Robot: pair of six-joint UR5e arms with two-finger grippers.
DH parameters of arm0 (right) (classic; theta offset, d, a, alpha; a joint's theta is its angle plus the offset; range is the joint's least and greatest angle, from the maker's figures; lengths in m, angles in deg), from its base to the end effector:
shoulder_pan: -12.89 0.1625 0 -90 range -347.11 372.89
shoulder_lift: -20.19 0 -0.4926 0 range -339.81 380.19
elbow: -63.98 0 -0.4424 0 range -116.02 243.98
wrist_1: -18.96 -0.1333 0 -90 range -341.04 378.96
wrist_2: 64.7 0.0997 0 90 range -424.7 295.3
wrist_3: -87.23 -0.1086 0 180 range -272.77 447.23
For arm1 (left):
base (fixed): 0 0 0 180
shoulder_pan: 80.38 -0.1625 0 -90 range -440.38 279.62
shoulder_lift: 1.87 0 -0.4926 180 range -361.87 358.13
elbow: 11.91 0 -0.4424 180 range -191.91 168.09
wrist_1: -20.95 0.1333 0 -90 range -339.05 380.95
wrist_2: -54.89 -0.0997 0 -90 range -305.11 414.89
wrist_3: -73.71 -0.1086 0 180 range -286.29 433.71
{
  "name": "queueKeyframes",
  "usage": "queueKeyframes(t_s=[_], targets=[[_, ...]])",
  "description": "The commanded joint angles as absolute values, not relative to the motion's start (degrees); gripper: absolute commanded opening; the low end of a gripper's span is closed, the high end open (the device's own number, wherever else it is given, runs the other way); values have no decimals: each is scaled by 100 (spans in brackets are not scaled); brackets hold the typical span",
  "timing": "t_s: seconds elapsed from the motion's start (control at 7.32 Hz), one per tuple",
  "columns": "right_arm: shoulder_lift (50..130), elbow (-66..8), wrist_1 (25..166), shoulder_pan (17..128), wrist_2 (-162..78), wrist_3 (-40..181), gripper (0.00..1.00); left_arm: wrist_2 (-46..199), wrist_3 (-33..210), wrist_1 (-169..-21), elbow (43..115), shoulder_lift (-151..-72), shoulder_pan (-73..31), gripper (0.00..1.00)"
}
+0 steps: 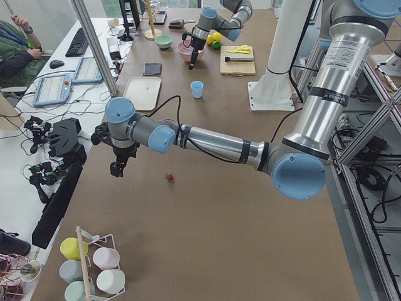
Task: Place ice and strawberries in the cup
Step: 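Withdraw the right gripper toward the green bowl while the left arm reaches in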
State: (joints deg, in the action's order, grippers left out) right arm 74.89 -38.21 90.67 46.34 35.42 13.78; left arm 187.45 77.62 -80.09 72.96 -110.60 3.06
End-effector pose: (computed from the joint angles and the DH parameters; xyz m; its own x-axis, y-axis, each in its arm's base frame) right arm -0.5394 -0.4933 0.1913 0.4446 -0.0424 0.8947 -0.2945 0.9364 0.1907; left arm 0.0219 -0.7143 0.5561 0.7050 0.3019 -0.6418 -0.0559 0.9257 0.3740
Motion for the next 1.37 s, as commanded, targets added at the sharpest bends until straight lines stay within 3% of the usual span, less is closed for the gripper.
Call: queueKeyframes(t_s=[0.0, 0.55, 1.23], targets=[[7660, -3842, 9067, 5268, 4188, 1541, 99, 18725, 9076, -8422, 7475, -11077, -74, 98], [8372, -3815, 9076, 6613, 5342, 2779, 99, 18725, 9480, -10062, 7467, -10289, -435, 98], [8592, -3666, 9085, 6879, 5403, 3186, 99, 17420, 10885, -11331, 7528, -9743, -1548, 98]])
